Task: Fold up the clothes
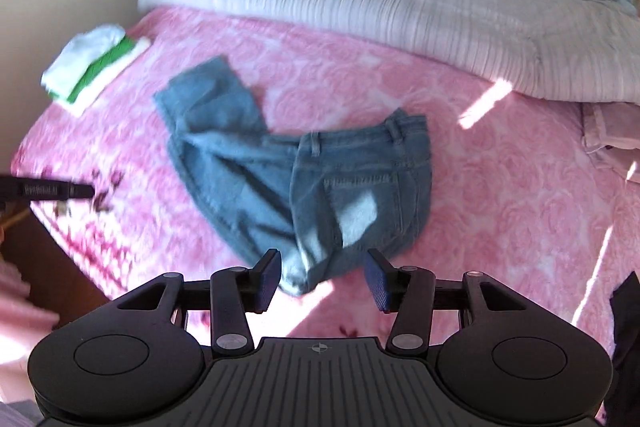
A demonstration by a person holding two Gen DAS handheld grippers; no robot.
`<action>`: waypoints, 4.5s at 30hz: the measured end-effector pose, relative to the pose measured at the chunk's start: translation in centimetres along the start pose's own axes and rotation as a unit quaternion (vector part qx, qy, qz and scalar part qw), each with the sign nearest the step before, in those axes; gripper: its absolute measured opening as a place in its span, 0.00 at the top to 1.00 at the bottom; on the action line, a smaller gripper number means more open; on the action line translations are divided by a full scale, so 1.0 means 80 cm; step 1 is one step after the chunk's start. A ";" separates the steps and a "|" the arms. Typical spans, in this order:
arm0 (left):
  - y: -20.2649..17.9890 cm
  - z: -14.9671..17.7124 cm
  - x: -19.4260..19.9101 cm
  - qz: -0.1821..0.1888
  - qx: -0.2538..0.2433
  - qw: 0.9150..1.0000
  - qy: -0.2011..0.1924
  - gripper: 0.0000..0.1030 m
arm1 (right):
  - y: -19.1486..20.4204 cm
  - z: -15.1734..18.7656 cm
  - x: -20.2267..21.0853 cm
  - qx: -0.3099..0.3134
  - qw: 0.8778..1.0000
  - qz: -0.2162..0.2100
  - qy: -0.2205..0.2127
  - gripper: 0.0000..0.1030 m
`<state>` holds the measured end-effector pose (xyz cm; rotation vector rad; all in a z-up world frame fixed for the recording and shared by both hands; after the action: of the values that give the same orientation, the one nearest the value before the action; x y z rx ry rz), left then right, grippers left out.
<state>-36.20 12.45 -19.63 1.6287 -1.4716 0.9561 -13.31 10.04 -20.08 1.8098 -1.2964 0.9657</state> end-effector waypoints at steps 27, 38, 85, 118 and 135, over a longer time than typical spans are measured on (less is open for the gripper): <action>-0.057 0.119 0.109 -0.059 0.002 0.997 -0.051 0.69 | -0.025 0.090 0.094 0.045 0.999 -0.020 -0.007 0.52; -0.067 0.089 0.079 -0.056 -0.035 0.996 -0.064 0.68 | -0.029 0.061 0.066 0.031 0.999 -0.011 -0.009 0.52; 0.199 -0.160 -0.327 0.033 -0.027 0.994 0.098 0.68 | 0.006 -0.082 -0.250 -0.113 0.978 0.158 0.070 0.52; 0.257 -0.273 -0.462 0.047 0.181 0.982 -0.035 0.94 | -0.087 -0.114 -0.315 -0.064 0.971 0.204 -0.102 0.96; 0.398 -0.079 -0.335 -0.077 0.209 0.975 0.006 0.96 | -0.295 0.255 -0.096 -0.532 0.811 0.242 0.000 0.97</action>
<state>-70.07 27.70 -39.35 1.9962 -1.1651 1.2427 11.09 1.82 -39.20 0.6099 -1.8189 0.2834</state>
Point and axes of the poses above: each gripper's, at about its wrist camera, not at the fingertips, and x roughly against the way its jaws point, y to its left, z to its underside, the point moved 9 cm from there along -x, roughly the way its jaws point, and after that the axes turned 4 degrees about -z, right-handed, at the moved point
